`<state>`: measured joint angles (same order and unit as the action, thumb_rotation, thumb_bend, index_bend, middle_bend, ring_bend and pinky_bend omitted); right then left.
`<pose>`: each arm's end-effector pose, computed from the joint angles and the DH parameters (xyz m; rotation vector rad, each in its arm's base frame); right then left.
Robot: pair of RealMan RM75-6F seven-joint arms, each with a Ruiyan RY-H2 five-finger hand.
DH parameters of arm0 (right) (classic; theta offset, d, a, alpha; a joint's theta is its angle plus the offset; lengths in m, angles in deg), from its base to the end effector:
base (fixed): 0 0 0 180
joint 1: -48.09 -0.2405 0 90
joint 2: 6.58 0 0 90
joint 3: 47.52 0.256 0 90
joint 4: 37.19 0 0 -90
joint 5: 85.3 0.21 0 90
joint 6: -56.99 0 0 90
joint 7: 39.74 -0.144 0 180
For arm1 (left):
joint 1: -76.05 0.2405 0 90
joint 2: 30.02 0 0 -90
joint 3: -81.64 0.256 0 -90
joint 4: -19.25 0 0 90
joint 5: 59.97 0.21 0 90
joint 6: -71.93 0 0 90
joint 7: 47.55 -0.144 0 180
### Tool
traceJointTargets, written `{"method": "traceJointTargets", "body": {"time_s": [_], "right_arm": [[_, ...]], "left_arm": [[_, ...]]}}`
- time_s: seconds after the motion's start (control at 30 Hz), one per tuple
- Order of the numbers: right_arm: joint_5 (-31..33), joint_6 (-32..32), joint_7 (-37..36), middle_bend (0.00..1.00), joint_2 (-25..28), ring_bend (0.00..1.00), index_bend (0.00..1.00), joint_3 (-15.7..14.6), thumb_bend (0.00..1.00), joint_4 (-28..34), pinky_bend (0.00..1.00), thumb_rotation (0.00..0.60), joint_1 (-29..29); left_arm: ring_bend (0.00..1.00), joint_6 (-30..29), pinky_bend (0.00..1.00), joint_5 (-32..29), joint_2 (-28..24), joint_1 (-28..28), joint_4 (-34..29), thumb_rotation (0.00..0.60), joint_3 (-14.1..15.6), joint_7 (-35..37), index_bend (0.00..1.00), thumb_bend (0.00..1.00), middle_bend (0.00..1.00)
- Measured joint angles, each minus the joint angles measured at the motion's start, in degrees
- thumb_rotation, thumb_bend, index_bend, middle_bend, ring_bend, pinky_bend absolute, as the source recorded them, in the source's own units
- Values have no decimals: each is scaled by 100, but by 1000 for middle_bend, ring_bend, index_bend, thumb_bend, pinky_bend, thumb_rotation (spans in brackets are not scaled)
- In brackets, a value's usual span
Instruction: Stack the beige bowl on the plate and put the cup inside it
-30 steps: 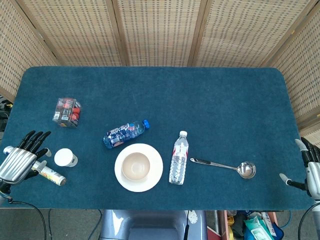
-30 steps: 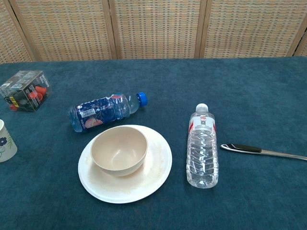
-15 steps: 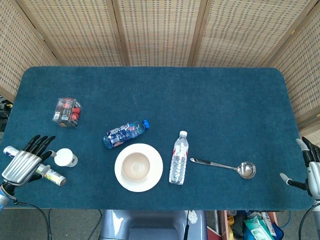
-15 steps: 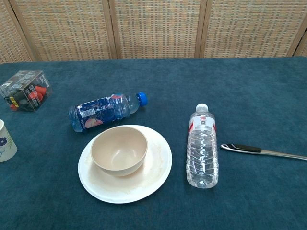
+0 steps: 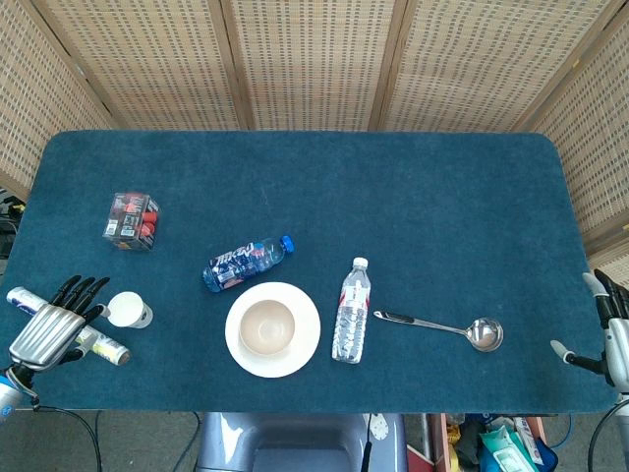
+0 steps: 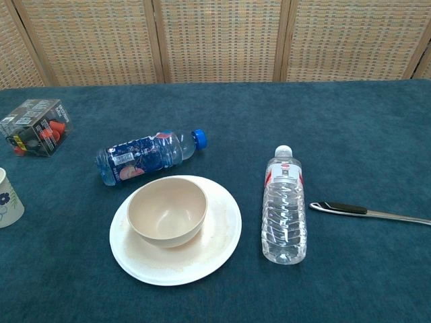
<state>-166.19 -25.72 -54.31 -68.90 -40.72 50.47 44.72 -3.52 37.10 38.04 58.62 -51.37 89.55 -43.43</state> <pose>-0.3416 -0.1873 0.1893 1.2027 -1.0270 0.9871 -0.3441 0.2173 0.1244 -1.9055 -0.7085 -0.6763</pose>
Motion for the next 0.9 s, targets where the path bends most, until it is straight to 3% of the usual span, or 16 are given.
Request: {"method": "traceJointTargets", "body": {"time_s": [0.47, 0.9], "right_arm": [[31, -1, -131, 0, 32, 0, 10, 18, 140, -23, 0, 600, 17], [31, -57, -215, 0, 38, 0, 10, 35, 140, -43, 0, 600, 46]], "left_arm": [[0, 373, 0, -109, 348, -150, 163, 600, -110, -247, 388, 383, 0], [0, 563, 32, -183, 786, -277, 419, 600, -218, -444, 629, 442, 0]]}}
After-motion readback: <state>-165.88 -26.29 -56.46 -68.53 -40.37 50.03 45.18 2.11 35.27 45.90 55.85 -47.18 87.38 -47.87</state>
